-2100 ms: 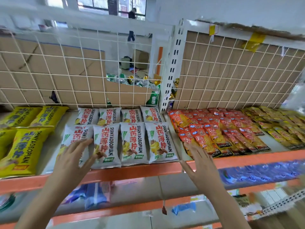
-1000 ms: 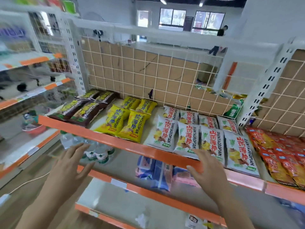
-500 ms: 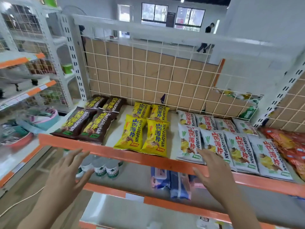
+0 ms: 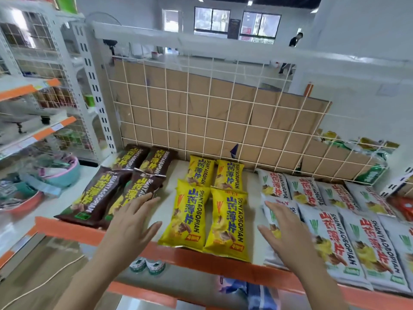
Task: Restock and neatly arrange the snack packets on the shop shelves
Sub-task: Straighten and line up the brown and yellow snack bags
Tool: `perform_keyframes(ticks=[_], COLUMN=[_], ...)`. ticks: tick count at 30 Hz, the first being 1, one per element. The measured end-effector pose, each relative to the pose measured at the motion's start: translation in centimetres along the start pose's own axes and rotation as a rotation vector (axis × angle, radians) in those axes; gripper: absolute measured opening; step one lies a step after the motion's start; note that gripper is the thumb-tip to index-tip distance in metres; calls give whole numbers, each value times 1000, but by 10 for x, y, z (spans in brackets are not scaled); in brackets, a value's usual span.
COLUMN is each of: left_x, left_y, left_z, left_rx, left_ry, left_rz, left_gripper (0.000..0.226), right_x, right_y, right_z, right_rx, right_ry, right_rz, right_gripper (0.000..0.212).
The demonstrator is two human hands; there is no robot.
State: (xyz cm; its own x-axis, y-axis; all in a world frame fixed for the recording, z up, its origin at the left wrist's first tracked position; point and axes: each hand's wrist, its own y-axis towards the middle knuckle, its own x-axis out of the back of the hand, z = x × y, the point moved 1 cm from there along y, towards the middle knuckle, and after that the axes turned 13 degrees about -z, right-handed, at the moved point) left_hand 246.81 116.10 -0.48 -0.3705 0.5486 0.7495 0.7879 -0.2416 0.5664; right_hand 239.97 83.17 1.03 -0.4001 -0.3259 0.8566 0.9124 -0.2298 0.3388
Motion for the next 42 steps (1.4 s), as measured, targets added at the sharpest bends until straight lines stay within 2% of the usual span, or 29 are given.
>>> perform_keyframes(ticks=[3,8,13,18,21,24,33,35,39,42], left_x=[-18,-48,-71,-90,-96,-103,-111,-111,-103,-97], left_y=[17,39,72,98,101,102,103,102,93,77], left_z=[-4,-12,-15,-13,-13,-10,-10,-9,-7,-11], left_rx=[-8,142,304,547,614,605,587,584,520,393], left_ry=[-96,-271,-363,-503,-574,-571,-557,-580,-608,-573], left_rz=[21,100,116,168,213,216,208,210,171,167], left_gripper=[65,70,51,54,51,43,42,47,61,78], right_x=[-11,-26,-44,-67,-75,-77,-81,-80,-71,-68], right_y=[19,42,73,97,98,98,94,92,89,96], right_z=[3,15,29,32,36,39,41,41,48,65], right_rx=[-1,17,-56,-218,-279,-306,-322,-322,-131,41], right_ry=[58,128,205,218,239,257,266,239,82,84], right_rz=[12,24,47,140,155,131,105,86,-67,-12], right_gripper=[82,56,61,70,71,71,70,68,57,52])
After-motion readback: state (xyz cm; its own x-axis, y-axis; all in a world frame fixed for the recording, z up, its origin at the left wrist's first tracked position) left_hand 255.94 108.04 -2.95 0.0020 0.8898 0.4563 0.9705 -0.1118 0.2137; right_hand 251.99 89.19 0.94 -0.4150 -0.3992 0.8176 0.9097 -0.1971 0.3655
